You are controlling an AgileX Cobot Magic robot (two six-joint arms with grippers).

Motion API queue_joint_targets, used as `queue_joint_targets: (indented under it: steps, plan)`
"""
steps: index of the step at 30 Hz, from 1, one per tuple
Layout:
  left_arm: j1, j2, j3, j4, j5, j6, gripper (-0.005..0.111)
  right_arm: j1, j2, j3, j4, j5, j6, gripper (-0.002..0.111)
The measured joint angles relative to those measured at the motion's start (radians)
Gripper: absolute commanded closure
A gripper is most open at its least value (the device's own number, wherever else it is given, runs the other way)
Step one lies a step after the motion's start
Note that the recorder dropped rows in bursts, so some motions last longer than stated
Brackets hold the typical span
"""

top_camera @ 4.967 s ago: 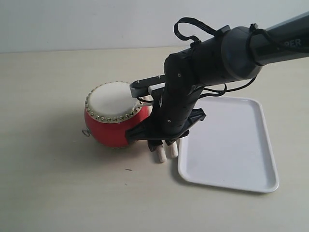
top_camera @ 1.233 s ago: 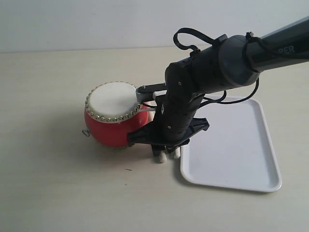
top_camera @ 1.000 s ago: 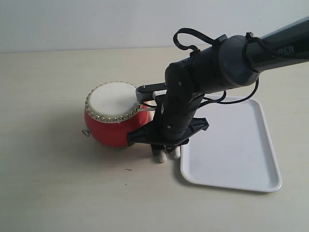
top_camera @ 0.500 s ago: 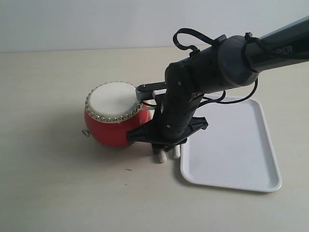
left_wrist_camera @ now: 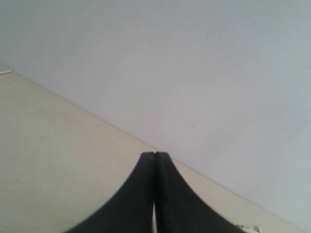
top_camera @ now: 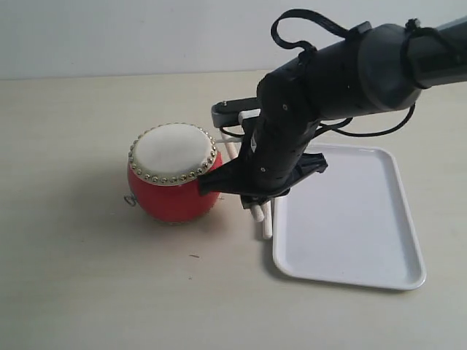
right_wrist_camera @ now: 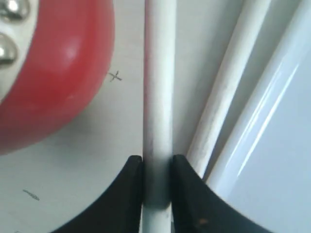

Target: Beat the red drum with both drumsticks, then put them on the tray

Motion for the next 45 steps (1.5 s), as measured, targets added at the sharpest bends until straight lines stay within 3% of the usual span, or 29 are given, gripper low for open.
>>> queue_joint_targets:
  steps: [12, 20, 26, 31, 39, 42, 45]
  plan:
    - [0.0, 0.0, 0.0, -0.057, -0.004, -0.092, 0.107, 0.0, -0.241, 0.011, -0.179, 0.052, 0.027, 0.108]
    - [0.0, 0.02, -0.065, -0.074, 0.024, -0.133, 0.107, -0.107, -0.553, 0.26, -0.21, 0.032, 0.015, 0.108]
    - [0.0, 0.221, -0.239, -0.086, 0.123, -0.017, 0.107, -0.135, -0.81, 0.436, -0.214, 0.026, -0.001, 0.108]
    - [0.0, 0.471, -0.432, -0.179, 0.238, 0.218, 0.107, -0.135, -0.945, 0.516, -0.214, 0.018, -0.003, 0.108]
    - [0.0, 0.912, -0.803, -0.432, 0.686, 0.704, 0.107, -0.135, -1.078, 0.574, -0.214, 0.016, -0.046, 0.108]
    - [0.0, 1.02, -0.919, -0.429, 0.806, 0.783, 0.107, -0.135, -1.091, 0.574, -0.214, 0.018, -0.072, 0.108]
    - [-0.018, 1.083, -1.027, -0.316, 0.853, 0.812, 0.107, -0.135, -1.091, 0.574, -0.214, 0.018, -0.09, 0.108]
